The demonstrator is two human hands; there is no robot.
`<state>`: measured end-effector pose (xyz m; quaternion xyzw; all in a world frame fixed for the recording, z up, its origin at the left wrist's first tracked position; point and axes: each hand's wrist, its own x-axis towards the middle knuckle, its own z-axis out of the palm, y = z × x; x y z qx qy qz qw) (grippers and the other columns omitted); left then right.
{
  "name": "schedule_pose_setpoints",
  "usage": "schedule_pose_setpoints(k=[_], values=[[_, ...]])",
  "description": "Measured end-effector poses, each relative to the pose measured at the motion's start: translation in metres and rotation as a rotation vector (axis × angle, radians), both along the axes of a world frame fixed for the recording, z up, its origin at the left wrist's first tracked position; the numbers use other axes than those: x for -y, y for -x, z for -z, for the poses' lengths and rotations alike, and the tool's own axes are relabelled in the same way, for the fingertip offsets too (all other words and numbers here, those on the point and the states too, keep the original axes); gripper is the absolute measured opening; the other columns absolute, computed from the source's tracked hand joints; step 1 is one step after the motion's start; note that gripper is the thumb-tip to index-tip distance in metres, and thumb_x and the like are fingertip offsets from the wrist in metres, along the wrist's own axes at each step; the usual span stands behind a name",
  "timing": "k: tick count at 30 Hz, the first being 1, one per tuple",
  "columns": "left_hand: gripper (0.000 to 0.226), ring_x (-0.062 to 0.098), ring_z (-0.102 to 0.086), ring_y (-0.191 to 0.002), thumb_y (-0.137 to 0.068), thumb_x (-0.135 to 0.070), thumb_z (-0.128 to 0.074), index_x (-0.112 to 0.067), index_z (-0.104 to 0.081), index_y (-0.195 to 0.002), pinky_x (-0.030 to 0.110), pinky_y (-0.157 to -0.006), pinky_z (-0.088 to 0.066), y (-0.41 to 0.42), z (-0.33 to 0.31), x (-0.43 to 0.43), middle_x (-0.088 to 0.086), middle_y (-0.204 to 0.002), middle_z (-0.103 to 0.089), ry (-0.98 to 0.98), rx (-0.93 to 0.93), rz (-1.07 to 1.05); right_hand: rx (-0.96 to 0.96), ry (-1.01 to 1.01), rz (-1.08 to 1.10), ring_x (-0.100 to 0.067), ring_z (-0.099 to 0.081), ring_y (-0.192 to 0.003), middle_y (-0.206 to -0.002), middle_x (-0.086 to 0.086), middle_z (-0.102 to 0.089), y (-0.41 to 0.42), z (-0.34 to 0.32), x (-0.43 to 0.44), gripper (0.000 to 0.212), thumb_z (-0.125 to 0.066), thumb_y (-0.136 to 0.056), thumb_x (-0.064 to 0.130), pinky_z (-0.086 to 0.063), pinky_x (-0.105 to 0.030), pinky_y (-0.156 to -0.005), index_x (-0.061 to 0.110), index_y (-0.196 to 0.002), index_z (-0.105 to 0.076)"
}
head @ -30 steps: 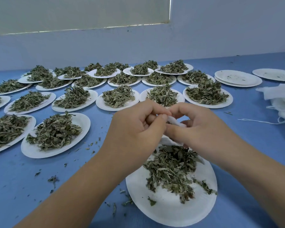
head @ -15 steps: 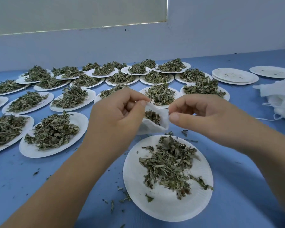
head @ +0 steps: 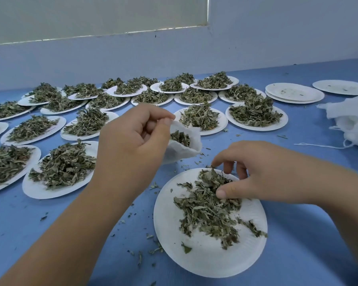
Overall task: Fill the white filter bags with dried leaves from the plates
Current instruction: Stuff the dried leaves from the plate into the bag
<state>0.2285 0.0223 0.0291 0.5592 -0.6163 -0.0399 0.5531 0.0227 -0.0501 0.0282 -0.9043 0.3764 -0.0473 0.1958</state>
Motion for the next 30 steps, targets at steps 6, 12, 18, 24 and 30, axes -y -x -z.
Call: schedule_pose_setpoints(k=[6, 12, 18, 24, 30], values=[[0.018, 0.005, -0.039, -0.051, -0.093, -0.012, -0.059, -0.025, -0.069, -0.087, 0.012, -0.046, -0.032, 0.001, 0.0, 0.001, 0.006, -0.066, -0.052, -0.005, 0.01, 0.0, -0.055, 0.045, 0.003, -0.006, -0.055, -0.072, -0.086, 0.007, -0.055, -0.009, 0.005, -0.009, 0.05, -0.064, -0.074, 0.063, -0.051, -0.035, -0.07, 0.022, -0.103, -0.065], [0.017, 0.022, -0.041, -0.054, -0.092, -0.009, -0.06, -0.021, -0.069, -0.086, 0.027, -0.048, -0.034, 0.004, 0.001, 0.001, 0.014, -0.063, -0.05, -0.007, 0.037, 0.003, -0.073, 0.089, -0.015, -0.001, -0.05, -0.07, -0.083, 0.012, -0.048, -0.016, 0.008, -0.016, 0.038, -0.063, -0.082, 0.054, -0.046, -0.026, -0.063, 0.025, -0.107, -0.065], [0.014, 0.024, -0.042, -0.054, -0.093, -0.009, -0.06, -0.018, -0.07, -0.089, 0.025, -0.046, -0.033, 0.002, 0.002, 0.001, 0.014, -0.06, -0.051, 0.019, 0.094, -0.015, -0.074, 0.138, -0.036, -0.007, -0.054, -0.073, -0.084, 0.007, -0.055, -0.02, 0.008, -0.02, 0.026, -0.062, -0.086, 0.047, -0.05, -0.034, -0.069, 0.023, -0.094, -0.068], [0.013, 0.017, -0.041, -0.052, -0.09, -0.015, -0.057, -0.017, -0.07, -0.09, 0.01, -0.048, -0.03, 0.0, 0.003, 0.003, 0.01, -0.058, -0.05, 0.028, 0.125, -0.026, -0.041, 0.17, -0.053, -0.006, -0.053, -0.074, -0.083, 0.005, -0.058, -0.02, 0.01, -0.021, 0.02, -0.06, -0.089, 0.04, -0.049, -0.034, -0.069, 0.023, -0.089, -0.069], [0.015, 0.012, -0.04, -0.051, -0.091, -0.016, -0.056, -0.014, -0.071, -0.091, 0.01, -0.048, -0.029, -0.001, 0.003, 0.003, 0.009, -0.057, -0.049, 0.048, 0.173, -0.044, 0.024, 0.139, -0.045, -0.007, -0.057, -0.075, -0.083, 0.006, -0.063, -0.019, 0.01, -0.019, 0.014, -0.061, -0.089, 0.034, -0.051, -0.036, -0.07, 0.026, -0.092, -0.073]])
